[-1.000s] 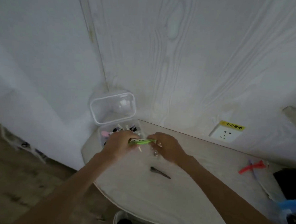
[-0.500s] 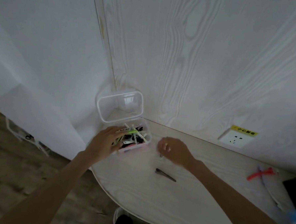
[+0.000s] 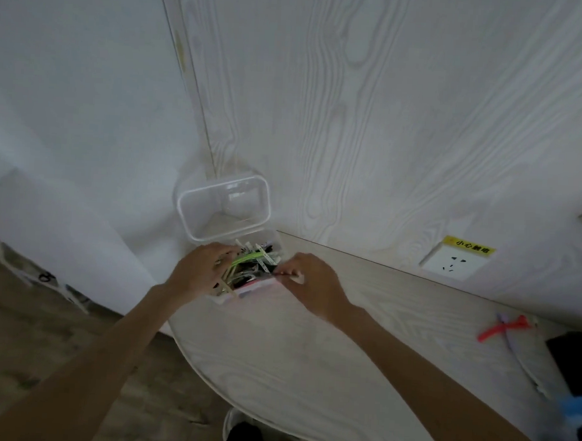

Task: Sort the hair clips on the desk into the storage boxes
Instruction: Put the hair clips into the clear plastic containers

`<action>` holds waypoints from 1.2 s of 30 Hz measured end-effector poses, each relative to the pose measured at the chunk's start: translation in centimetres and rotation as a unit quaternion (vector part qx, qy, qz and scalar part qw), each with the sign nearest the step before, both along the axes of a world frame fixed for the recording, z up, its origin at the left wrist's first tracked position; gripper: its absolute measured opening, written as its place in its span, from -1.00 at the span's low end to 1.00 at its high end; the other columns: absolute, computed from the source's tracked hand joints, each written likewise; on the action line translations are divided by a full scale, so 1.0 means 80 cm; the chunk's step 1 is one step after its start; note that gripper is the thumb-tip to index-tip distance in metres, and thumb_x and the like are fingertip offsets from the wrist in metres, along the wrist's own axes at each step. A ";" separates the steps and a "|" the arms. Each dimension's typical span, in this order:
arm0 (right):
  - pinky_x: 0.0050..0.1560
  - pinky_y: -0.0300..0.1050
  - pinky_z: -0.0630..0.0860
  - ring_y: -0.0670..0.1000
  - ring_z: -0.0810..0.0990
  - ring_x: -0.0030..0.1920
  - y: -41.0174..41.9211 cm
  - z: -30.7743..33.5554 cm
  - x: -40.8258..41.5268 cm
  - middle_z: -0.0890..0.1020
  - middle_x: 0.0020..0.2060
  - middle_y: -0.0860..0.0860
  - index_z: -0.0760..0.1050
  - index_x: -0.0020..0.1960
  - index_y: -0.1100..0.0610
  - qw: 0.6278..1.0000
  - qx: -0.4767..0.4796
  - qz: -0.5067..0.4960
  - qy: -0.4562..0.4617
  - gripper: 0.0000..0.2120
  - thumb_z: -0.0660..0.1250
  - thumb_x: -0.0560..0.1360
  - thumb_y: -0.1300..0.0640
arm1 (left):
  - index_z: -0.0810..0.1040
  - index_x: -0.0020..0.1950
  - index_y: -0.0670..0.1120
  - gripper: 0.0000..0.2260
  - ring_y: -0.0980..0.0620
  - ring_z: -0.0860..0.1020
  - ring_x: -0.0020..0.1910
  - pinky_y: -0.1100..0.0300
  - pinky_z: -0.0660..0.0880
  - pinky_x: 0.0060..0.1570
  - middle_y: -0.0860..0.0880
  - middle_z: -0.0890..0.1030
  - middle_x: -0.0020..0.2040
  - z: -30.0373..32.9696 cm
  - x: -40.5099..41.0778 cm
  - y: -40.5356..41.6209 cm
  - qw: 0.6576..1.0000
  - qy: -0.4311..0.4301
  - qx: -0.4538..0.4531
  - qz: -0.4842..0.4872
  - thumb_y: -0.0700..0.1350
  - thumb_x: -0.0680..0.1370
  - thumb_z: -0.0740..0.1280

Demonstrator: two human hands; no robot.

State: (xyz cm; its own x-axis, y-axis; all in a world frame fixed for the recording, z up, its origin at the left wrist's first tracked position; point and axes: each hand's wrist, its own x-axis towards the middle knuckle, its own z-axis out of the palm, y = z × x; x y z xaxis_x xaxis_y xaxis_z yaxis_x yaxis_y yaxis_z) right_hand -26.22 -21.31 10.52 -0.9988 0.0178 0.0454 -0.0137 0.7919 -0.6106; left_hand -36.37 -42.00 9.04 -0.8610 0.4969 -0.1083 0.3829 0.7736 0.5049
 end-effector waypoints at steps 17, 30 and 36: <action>0.02 -0.28 0.32 -0.04 0.48 0.07 0.007 -0.022 -0.040 0.62 0.00 -0.05 0.59 0.04 0.01 0.997 0.021 -0.049 0.047 -0.80 0.24 0.50 0.18 | 0.65 -0.05 0.08 -0.63 0.12 0.61 -0.15 0.27 0.40 -0.28 0.11 0.68 -0.14 0.019 -0.001 0.017 0.993 0.088 -0.084 -0.011 0.32 0.36 0.35; 0.38 0.00 0.23 0.14 0.26 0.41 0.237 -0.060 0.186 0.33 0.39 0.13 0.25 0.41 0.16 0.867 0.058 -0.489 -0.074 -0.53 0.21 0.53 0.13 | 0.51 0.22 0.12 -0.74 0.12 0.51 0.20 0.15 0.43 0.23 0.15 0.55 0.22 -0.007 0.107 0.322 0.957 -0.020 -0.028 -0.288 -0.04 0.56 0.21; 0.50 0.10 -0.06 0.18 -0.06 0.51 0.293 -0.091 0.225 -0.04 0.51 0.16 -0.12 0.52 0.12 0.796 0.029 -0.593 -0.118 -0.27 0.15 0.53 -0.14 | 0.28 0.45 -0.01 -0.58 -0.03 0.29 0.43 0.12 0.22 0.42 -0.03 0.30 0.46 -0.066 0.160 0.424 0.900 -0.149 -0.091 -0.400 -0.15 0.58 0.19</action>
State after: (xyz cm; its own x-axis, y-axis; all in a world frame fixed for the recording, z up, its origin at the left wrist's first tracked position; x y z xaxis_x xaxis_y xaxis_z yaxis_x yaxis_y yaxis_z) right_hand -8.18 2.16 3.27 -0.2630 0.9590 -0.1053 0.8738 0.1905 -0.4474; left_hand -23.58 -8.05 3.73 -0.1550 0.8955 -0.4172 0.7223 0.3909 0.5706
